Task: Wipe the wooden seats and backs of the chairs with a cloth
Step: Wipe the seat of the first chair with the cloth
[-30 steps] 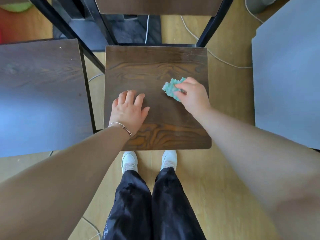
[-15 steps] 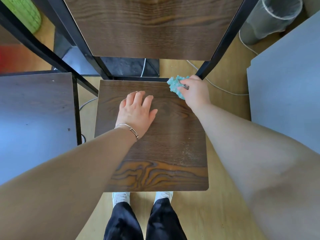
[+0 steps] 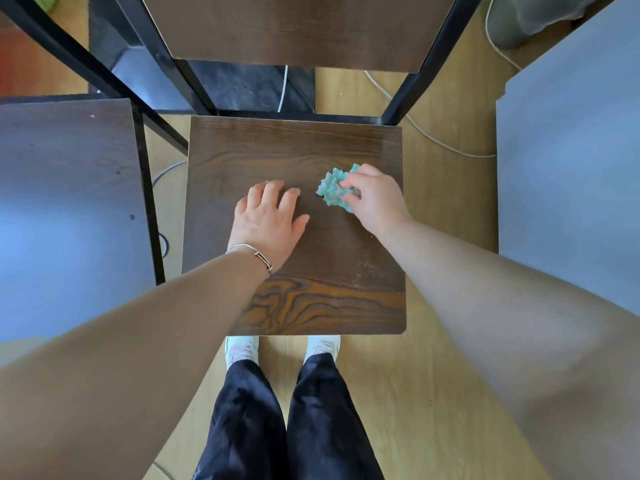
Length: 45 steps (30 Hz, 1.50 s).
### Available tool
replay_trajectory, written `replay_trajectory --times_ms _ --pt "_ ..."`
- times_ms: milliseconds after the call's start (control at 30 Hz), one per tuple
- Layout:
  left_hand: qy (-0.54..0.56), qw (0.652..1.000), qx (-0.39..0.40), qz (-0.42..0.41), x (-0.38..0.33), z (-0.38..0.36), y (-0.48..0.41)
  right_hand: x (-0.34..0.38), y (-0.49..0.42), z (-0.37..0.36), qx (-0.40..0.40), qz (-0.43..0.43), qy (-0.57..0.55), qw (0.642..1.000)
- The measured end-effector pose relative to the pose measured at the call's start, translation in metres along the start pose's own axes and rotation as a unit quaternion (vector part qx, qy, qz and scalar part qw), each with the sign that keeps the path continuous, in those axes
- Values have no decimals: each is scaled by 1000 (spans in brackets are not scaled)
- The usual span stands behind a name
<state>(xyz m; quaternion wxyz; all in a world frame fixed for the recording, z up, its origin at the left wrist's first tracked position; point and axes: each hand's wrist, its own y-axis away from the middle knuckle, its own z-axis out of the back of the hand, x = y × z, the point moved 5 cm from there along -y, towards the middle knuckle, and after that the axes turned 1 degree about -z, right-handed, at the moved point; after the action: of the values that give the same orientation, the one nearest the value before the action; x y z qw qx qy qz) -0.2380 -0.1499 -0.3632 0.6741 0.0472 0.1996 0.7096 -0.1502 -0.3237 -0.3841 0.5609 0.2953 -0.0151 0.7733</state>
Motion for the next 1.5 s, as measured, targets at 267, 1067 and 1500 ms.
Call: replay_trajectory --times_ms 267,1067,1500 --pt "-2 1000 28 -2 6 -23 59 8 96 -48 7 31 -4 999" --pt "-25 999 6 -28 -10 0 59 -4 106 -11 -77 -36 -90 992" --pt "-31 998 -18 -53 -35 20 -50 -56 -62 56 -140 -113 -44 983"
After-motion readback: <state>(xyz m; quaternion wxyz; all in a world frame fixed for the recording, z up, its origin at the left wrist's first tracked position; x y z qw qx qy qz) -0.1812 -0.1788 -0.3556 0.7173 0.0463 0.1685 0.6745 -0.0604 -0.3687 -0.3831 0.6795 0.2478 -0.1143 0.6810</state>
